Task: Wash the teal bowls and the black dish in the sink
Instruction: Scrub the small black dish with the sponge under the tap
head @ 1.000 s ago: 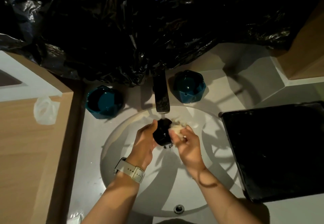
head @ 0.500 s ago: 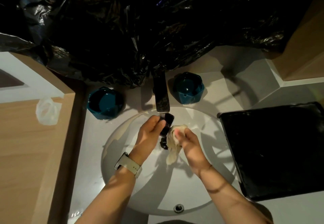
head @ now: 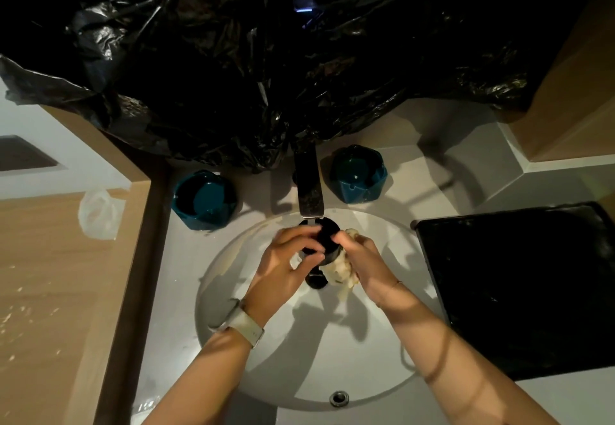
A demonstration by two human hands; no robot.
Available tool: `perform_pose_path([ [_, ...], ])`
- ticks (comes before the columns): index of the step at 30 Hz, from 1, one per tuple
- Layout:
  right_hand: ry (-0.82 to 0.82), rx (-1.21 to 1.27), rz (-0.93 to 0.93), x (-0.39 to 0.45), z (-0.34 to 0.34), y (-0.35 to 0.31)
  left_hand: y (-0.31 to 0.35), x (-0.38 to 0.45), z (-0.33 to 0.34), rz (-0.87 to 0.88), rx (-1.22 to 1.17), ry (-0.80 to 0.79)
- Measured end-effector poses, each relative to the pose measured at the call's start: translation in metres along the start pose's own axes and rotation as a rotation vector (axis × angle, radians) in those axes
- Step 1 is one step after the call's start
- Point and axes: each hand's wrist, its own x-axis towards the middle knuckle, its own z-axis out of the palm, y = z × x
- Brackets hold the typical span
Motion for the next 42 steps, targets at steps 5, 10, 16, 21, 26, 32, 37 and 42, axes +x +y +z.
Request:
perform_pose_path([
  [5,-0.106,-0.029,-0.15,-0.004,-0.008,-0.003,0.006,0.0,-0.007,-0.608,-0.778,-0.084],
  [10,-0.242,-0.118,-0.202,-0.01,-0.021,-0.017,0.012,0.006,-0.005,-0.74,-1.028,-0.232],
  [16,-0.36,-0.694,-0.187,-0.011,-0.046,-0.029,0.004,0.012,0.005,-0.991,-1.132,0.003],
  [21,-0.385,-1.129,-0.324,-0.014,-0.045,-0.04,-0.002,0.014,0.012,-1.017,-1.07,0.047],
  [26,-0.248,-1.129,-0.471,-0.002,-0.026,-0.041,-0.002,0.012,0.015,-0.935,-0.998,0.014],
  [32,-0.151,-1.136,-0.654,0.016,-0.008,-0.022,0.002,0.007,0.015,-0.842,-0.874,0.052],
  [37,-0.305,-1.199,-0.72,0.018,-0.006,-0.014,0.006,0.01,0.021,-0.823,-0.81,0.096],
  [42,-0.129,-1.009,-0.703,0.019,0.004,-0.009,0.008,0.017,0.013,-0.814,-0.861,0.039],
])
